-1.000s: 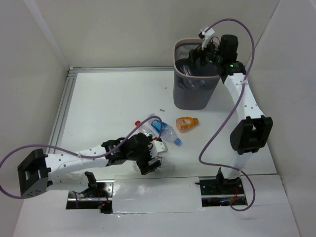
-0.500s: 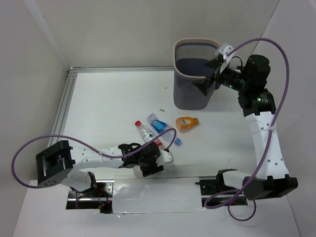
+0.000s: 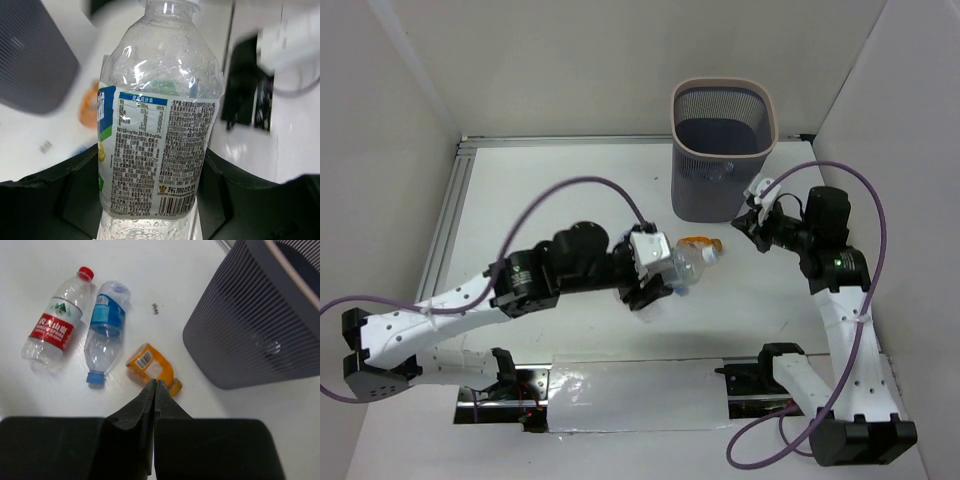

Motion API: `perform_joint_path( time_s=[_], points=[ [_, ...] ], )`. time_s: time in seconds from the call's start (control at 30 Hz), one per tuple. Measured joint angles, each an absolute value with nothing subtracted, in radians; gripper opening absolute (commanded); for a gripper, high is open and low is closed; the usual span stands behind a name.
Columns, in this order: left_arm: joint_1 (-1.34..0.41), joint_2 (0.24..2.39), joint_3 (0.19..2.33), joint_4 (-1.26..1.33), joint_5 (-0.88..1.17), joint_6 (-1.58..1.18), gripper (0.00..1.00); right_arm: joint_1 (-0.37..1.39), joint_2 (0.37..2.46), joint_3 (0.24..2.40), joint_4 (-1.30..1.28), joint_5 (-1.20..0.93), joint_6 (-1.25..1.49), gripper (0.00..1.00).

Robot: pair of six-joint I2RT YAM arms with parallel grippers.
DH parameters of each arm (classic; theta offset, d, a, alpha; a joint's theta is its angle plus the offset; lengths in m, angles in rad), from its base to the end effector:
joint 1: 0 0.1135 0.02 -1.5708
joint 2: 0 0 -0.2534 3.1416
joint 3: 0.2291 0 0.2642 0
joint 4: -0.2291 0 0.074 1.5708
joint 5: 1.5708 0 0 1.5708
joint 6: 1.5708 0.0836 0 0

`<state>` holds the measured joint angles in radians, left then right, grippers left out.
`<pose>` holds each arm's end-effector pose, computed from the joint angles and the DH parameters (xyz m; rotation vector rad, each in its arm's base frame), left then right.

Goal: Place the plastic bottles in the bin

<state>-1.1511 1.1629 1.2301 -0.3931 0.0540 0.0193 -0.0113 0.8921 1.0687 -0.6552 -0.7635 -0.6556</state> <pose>0.1268 -0.2953 0.3728 1.1264 1.6304 -0.8075 0.2236 0.0553 0.3531 -1.0246 1.6290 0.3373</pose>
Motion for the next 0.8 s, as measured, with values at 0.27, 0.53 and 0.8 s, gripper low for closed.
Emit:
perform_joint_path(
  time_s=[0.27, 0.53, 0.8],
  points=[
    [-0.897, 1.285, 1.464, -0.138, 0.100, 0.003, 0.06, -0.020, 0.743, 0.830, -0.659, -0.688, -0.655, 0.22],
    [-0.721, 1.767, 1.881, 0.171, 0.249, -0.264, 0.08, -0.020, 0.705, 0.728, -0.688, -0.643, -0.710, 0.36],
    [-0.709, 2.048, 2.175, 0.329, 0.150, -0.399, 0.41, -0.020, 0.696, 0.694, -0.695, -0.632, -0.752, 0.73]
  ],
)
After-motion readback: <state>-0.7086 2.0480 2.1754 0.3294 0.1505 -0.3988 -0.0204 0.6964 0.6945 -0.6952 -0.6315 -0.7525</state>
